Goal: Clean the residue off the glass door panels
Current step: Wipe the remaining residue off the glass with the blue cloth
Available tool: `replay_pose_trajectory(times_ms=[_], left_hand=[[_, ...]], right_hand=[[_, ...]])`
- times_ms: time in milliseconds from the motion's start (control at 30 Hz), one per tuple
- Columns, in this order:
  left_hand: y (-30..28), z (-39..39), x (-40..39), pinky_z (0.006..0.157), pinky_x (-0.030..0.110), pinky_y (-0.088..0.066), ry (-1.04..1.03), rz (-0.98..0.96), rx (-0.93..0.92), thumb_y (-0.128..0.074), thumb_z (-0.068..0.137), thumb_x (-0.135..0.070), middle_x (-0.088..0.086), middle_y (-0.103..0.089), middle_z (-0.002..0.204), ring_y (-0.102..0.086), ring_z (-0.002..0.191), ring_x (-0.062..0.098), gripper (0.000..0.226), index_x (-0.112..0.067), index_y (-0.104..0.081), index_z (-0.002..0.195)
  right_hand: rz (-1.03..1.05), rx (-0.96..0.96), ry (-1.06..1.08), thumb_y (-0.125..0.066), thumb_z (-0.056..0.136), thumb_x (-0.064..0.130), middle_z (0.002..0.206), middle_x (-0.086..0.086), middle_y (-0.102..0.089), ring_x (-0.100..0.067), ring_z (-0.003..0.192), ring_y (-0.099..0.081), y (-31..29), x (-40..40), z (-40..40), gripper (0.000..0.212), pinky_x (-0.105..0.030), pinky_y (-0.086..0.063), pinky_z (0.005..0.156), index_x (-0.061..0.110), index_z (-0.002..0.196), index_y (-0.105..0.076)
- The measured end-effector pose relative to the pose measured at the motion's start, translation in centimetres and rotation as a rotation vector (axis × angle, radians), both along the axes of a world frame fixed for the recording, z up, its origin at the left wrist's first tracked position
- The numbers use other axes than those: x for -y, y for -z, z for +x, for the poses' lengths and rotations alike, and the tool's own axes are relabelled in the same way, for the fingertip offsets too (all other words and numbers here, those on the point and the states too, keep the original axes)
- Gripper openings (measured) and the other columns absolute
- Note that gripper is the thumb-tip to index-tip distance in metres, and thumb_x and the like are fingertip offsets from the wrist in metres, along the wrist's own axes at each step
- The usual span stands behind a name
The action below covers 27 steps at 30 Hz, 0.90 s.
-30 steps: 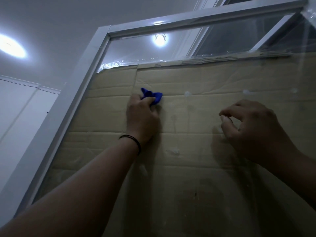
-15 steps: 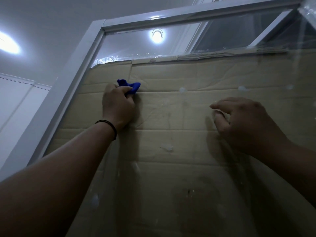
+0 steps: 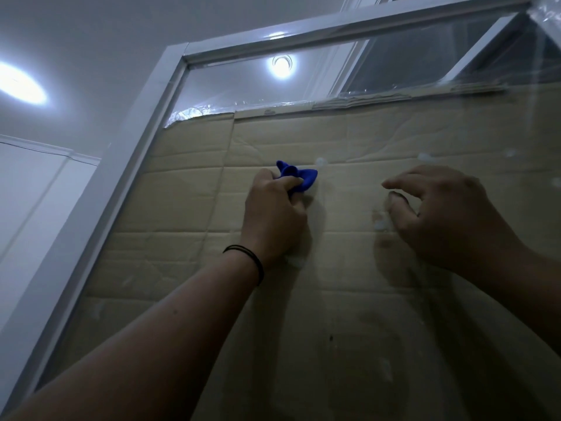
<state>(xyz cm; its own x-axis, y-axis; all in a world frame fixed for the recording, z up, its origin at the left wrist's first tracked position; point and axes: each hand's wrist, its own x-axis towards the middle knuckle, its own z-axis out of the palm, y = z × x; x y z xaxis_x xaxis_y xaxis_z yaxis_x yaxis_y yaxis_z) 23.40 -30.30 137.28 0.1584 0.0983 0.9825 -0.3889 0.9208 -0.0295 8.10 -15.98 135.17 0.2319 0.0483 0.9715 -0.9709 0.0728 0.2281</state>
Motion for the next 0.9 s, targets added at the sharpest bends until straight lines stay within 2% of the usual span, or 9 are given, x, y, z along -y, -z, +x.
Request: replay_pose_trajectory(times_ms=[67,133,267,433,533,633,700,800,900], left_hand=[[-0.1,1.0,-0.2,0.068,0.005,-0.029,0.01,-0.009,0.009,-0.06,0.09,-0.014,0.0,-0.047,0.095,-0.039,0.073,0.003,0.031,-0.013,-0.065,0.12],[-0.6,2.5,0.0,0.07,0.009,-0.025,-0.003,-0.012,-0.067,-0.061,0.09,-0.014,0.007,-0.054,0.102,-0.044,0.086,0.011,0.03,-0.012,-0.066,0.12],[-1.3,4.7,1.3,0.084,0.015,-0.026,-0.036,0.118,-0.175,-0.057,0.093,-0.014,0.014,-0.054,0.118,-0.047,0.105,0.021,0.032,-0.012,-0.062,0.125],[-0.4,1.8,0.3,0.082,0.018,-0.03,-0.064,0.112,-0.114,-0.056,0.092,-0.013,0.012,-0.053,0.114,-0.045,0.095,0.017,0.034,-0.012,-0.061,0.126],[0.5,-1.2,-1.3,0.079,0.017,-0.032,-0.022,0.044,-0.056,-0.058,0.091,-0.013,0.005,-0.051,0.104,-0.048,0.09,0.018,0.032,-0.012,-0.065,0.122],[0.7,-3.0,-2.6,0.073,0.012,-0.028,0.036,-0.009,0.033,-0.061,0.09,-0.016,0.002,-0.054,0.099,-0.045,0.085,0.011,0.03,-0.014,-0.067,0.119],[0.0,-2.4,-2.9,0.075,0.014,-0.03,0.065,-0.042,-0.062,-0.064,0.087,-0.016,0.009,-0.063,0.103,-0.052,0.089,0.015,0.028,-0.013,-0.07,0.114],[-2.1,-0.3,-2.2,0.091,0.023,-0.039,0.118,0.022,-0.298,-0.062,0.089,-0.017,0.014,-0.064,0.114,-0.058,0.104,0.025,0.028,-0.012,-0.069,0.116],[-4.5,1.1,-1.3,0.094,0.027,-0.042,0.071,0.103,-0.276,-0.059,0.091,-0.017,0.012,-0.063,0.117,-0.057,0.107,0.023,0.03,-0.012,-0.067,0.12]], right_hand=[[0.004,0.005,-0.004,-0.054,0.085,0.019,0.107,-0.01,-0.068,-0.031,0.103,-0.059,-0.1,-0.3,0.1,0.027,-0.051,-0.044,0.091,0.011,0.106,-0.07],[-0.003,0.009,-0.005,-0.052,0.086,0.021,0.11,-0.01,-0.068,-0.032,0.109,-0.057,-0.1,-0.7,0.2,0.029,-0.051,-0.042,0.094,0.011,0.106,-0.069],[-0.014,0.005,-0.009,-0.05,0.084,0.022,0.107,-0.012,-0.068,-0.032,0.109,-0.057,-0.2,-1.3,0.1,0.029,-0.05,-0.043,0.093,0.01,0.102,-0.07],[0.022,0.001,0.001,-0.044,0.082,0.029,0.1,-0.009,-0.069,-0.03,0.098,-0.059,0.2,-1.4,-0.6,0.036,-0.05,-0.045,0.088,0.011,0.099,-0.071],[0.028,-0.004,0.001,-0.054,0.086,0.02,0.098,-0.009,-0.068,-0.029,0.093,-0.059,0.5,-1.3,-1.4,0.024,-0.048,-0.045,0.086,0.011,0.099,-0.071],[0.035,-0.012,-0.009,-0.057,0.086,0.017,0.095,-0.008,-0.068,-0.027,0.09,-0.059,0.7,-1.4,-1.9,0.021,-0.044,-0.044,0.084,0.011,0.1,-0.071],[0.023,-0.02,-0.012,-0.053,0.086,0.021,0.094,-0.008,-0.068,-0.028,0.089,-0.059,0.7,-1.7,-2.0,0.024,-0.045,-0.045,0.083,0.011,0.098,-0.071],[-0.012,-0.016,-0.005,-0.045,0.08,0.028,0.093,-0.007,-0.068,-0.029,0.089,-0.059,0.5,-2.5,-2.5,0.034,-0.047,-0.046,0.082,0.012,0.095,-0.071],[-0.032,-0.012,0.008,-0.044,0.079,0.028,0.092,-0.007,-0.067,-0.03,0.09,-0.059,0.2,-2.9,-3.1,0.034,-0.048,-0.046,0.082,0.012,0.093,-0.07]])
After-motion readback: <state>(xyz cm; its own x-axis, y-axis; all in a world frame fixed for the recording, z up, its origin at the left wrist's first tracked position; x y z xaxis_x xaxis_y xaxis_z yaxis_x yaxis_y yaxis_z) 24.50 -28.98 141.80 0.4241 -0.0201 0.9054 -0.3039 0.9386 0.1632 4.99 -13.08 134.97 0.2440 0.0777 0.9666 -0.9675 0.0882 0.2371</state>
